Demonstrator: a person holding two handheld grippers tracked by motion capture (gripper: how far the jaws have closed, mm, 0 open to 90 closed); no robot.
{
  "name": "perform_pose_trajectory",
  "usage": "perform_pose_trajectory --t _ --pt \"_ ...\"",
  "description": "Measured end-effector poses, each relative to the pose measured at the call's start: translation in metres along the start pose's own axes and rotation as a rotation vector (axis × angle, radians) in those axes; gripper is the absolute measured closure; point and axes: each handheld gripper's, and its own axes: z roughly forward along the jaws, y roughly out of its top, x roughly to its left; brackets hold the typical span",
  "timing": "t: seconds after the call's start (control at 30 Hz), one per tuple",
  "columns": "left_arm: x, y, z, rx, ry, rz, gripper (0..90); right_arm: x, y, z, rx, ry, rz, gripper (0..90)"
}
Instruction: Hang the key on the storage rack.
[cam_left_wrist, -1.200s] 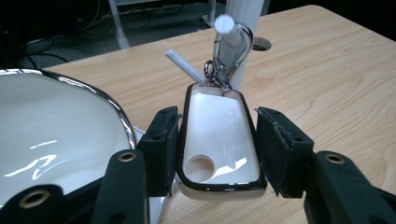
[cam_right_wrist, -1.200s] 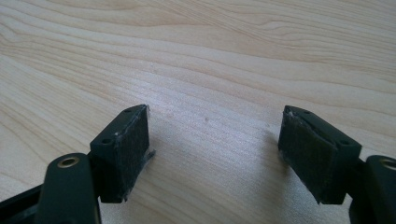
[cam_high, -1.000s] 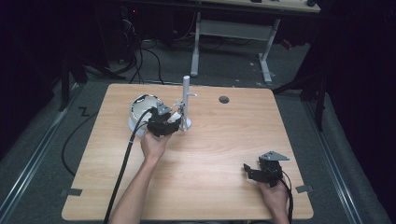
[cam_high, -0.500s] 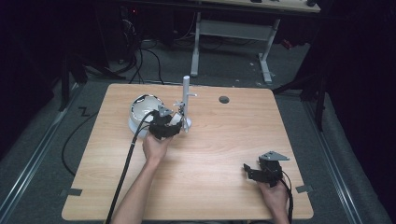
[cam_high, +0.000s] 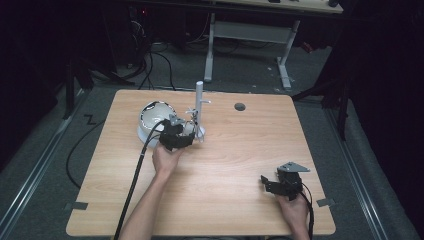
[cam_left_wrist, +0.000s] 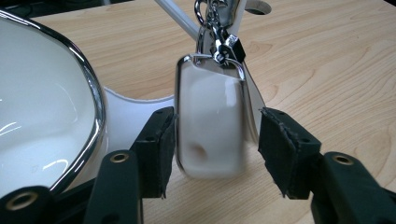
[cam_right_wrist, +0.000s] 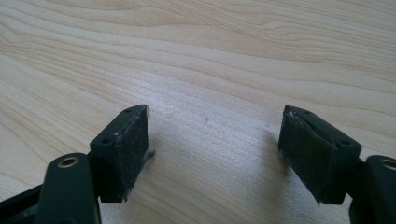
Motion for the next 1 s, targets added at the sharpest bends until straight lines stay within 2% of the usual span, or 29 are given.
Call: perform_pose_trajectory --t 0.27,0.43,0.63,1.0 --pt "0.003 -0.006 -0.005 -0.002 -0.001 -0.019 44.3 0.000 0.000 0.000 0.000 0.000 0.000 24.8" --pt "0.002 -0.006 -0.012 -0.009 -0.001 -0.006 42.7 0.000 0.000 0.000 0.000 0.000 0.000 24.8" --pt "0.000 -0.004 -0.024 -0.047 -0.003 0.009 42.0 0.000 0.000 0.000 0.000 -0.001 0.000 24.8" --pt "0.003 -0.007 -0.038 -0.073 -0.009 -0.007 42.0 0.000 0.000 0.000 0.000 0.000 0.001 24.8"
